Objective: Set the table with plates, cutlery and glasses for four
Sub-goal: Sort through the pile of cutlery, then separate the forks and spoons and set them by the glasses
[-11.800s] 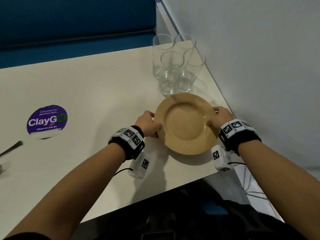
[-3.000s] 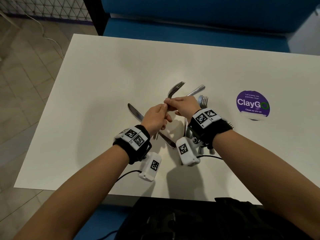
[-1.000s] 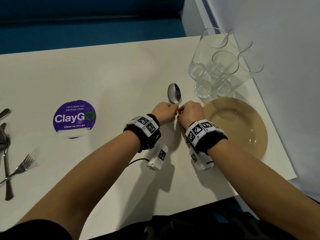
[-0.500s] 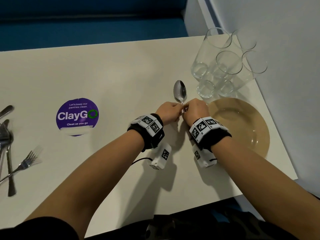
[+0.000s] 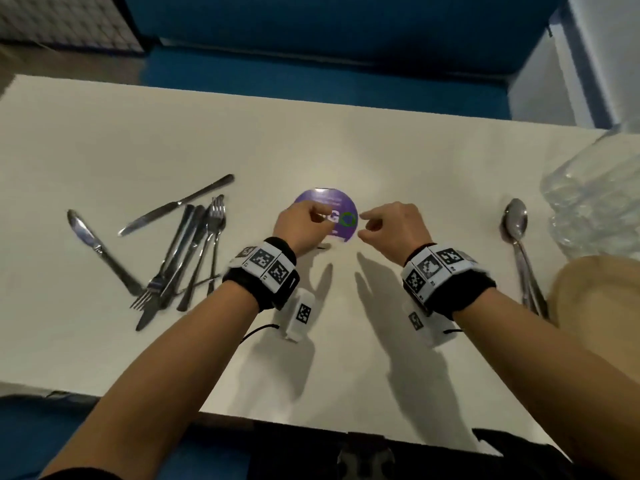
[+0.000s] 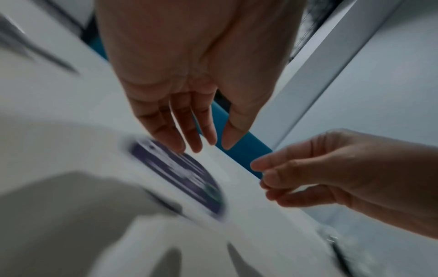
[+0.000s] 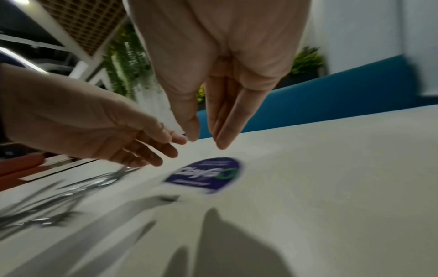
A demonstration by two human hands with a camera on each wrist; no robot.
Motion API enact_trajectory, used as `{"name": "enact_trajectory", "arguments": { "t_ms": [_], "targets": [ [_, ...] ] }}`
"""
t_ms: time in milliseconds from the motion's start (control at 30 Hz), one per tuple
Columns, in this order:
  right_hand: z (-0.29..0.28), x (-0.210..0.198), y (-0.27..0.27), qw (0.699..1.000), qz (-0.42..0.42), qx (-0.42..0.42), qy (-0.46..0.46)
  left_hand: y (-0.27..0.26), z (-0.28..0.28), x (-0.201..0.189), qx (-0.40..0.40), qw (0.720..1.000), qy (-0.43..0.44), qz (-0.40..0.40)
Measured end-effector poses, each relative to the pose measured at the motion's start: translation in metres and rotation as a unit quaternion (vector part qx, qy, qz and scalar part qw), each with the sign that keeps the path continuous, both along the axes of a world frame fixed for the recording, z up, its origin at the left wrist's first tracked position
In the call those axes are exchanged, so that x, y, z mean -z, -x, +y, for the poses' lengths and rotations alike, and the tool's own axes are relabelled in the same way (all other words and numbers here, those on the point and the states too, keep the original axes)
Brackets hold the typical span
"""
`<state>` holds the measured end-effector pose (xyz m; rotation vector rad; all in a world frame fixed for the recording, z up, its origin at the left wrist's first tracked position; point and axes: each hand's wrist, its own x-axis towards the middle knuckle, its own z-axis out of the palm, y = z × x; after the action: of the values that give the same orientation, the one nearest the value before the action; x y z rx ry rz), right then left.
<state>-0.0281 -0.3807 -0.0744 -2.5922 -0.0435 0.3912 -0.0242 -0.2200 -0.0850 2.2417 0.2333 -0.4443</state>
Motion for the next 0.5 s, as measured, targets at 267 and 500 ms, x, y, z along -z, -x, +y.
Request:
{"name": "enact_trajectory", "arguments": {
  "t_ms": [267,500],
  "targets": [
    [0.179,0.011,0.008,0.997,0.056,-0.050,-0.032,0.033,0.174,0.014,0.110,0.974,-0.185,0.068],
    [0.215,0.016,0.006,0.999,0.048,0.018,-0.014,0.043,0.189,0.025,0.257,0.939,-0.223,0.044]
  ]
}}
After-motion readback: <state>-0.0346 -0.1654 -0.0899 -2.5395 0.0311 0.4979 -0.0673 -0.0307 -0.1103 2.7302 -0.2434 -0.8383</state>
